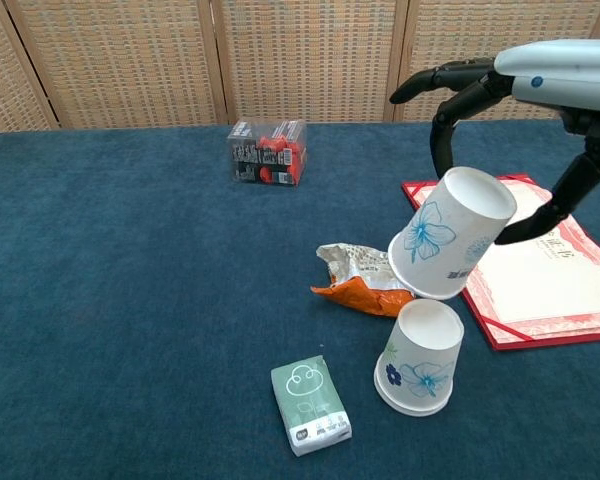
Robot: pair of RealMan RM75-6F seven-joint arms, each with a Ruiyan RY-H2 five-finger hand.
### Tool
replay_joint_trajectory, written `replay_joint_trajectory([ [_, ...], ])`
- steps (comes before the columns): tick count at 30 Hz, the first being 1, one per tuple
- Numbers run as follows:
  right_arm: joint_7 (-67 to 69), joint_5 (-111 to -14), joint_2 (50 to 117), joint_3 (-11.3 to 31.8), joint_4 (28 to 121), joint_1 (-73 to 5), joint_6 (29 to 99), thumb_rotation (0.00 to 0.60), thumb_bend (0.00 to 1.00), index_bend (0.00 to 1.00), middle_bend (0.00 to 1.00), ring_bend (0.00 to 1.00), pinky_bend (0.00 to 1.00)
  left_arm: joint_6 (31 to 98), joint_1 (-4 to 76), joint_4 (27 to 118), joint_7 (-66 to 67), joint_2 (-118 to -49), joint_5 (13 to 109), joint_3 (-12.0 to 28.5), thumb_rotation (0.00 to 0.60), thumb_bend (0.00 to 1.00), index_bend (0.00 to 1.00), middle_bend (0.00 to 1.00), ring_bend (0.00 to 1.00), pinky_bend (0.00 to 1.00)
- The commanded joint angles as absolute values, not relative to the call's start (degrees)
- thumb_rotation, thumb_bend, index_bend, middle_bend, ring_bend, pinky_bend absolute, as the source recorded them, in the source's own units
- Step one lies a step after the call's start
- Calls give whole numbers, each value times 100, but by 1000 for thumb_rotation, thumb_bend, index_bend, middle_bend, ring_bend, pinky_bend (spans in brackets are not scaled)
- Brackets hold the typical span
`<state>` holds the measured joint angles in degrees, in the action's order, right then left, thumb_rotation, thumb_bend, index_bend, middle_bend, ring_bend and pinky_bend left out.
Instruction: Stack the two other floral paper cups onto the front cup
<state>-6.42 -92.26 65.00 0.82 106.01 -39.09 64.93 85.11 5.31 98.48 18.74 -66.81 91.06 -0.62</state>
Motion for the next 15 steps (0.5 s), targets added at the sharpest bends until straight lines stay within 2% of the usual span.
replay_joint_trajectory([
  [1, -562, -9426, 6558, 20, 10617, -3842, 6562, 600, 69, 519, 144, 0, 0, 8526, 526, 9870, 1888, -6673, 9121, -64, 600, 307, 0, 0, 0, 0],
  [15, -447, -9809, 6661, -36, 10537, -3784, 6512, 600, 69, 526, 144, 0, 0, 8550, 521, 9943, 1912, -6643, 9133, -51, 600, 308, 0, 0, 0, 0],
])
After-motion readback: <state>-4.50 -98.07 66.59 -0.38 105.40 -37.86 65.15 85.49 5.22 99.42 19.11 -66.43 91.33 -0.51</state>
